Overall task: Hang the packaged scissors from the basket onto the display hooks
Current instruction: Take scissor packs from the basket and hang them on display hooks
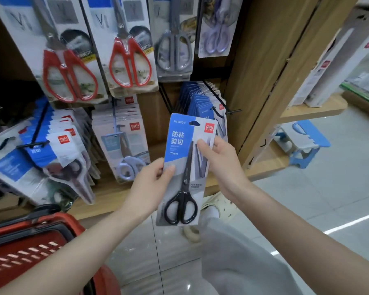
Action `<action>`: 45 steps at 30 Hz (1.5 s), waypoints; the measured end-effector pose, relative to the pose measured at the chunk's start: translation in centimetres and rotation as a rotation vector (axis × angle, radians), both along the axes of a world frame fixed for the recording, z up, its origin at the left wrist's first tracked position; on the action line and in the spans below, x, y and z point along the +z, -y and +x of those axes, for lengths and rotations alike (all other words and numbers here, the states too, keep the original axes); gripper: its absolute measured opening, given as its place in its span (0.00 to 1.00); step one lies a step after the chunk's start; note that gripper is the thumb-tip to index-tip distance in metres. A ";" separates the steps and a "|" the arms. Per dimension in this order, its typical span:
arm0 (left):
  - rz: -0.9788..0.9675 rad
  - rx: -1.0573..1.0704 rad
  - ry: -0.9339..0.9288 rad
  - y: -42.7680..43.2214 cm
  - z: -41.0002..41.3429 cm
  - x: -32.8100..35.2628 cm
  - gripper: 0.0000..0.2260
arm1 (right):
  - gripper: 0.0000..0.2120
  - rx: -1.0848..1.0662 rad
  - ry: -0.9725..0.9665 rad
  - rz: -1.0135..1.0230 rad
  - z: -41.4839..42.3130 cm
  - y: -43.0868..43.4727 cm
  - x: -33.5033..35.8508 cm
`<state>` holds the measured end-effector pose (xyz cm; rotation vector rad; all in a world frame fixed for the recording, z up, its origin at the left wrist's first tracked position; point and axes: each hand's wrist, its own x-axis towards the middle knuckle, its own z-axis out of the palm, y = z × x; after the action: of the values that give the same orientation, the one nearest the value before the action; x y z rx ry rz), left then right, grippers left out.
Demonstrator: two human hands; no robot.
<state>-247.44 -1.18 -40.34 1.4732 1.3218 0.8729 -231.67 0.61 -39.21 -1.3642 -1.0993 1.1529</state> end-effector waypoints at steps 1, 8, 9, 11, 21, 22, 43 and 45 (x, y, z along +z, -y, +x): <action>0.054 -0.051 -0.091 -0.3 0.2 0.1 0.05 | 0.07 -0.027 -0.007 0.009 0.7 0.2 0.3; 0.562 -0.261 -0.705 -4.7 1.4 3.9 0.19 | 0.11 -0.232 0.203 -0.080 6.8 -2.9 -2.3; 0.620 -0.276 -0.789 -5.5 1.6 4.2 0.20 | 0.11 -0.228 0.234 -0.105 7.3 -3.5 -2.8; 0.706 -0.303 -0.916 -7.0 1.7 4.2 0.23 | 0.11 -0.240 0.260 -0.129 7.9 -4.8 -3.5; 0.882 -0.407 -1.051 -9.1 -1.2 1.2 0.28 | 0.06 -0.304 0.381 -0.059 8.0 -11.7 -4.8; 0.899 -0.411 -1.055 -9.2 -1.4 1.3 0.28 | 0.06 -0.313 0.382 -0.061 7.9 -12.5 -4.9; 0.974 -0.408 -1.156 -9.1 -1.5 1.5 0.29 | 0.18 -0.395 0.609 -0.010 8.9 -14.7 -5.1; 0.963 -0.400 -1.200 -8.7 -1.5 1.8 0.29 | 0.17 -0.355 0.667 -0.003 8.1 -13.3 -4.5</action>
<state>-248.95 7.53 -38.58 3.1963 1.2925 0.2605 -223.53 13.91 -43.70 -1.9212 -1.2317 0.4394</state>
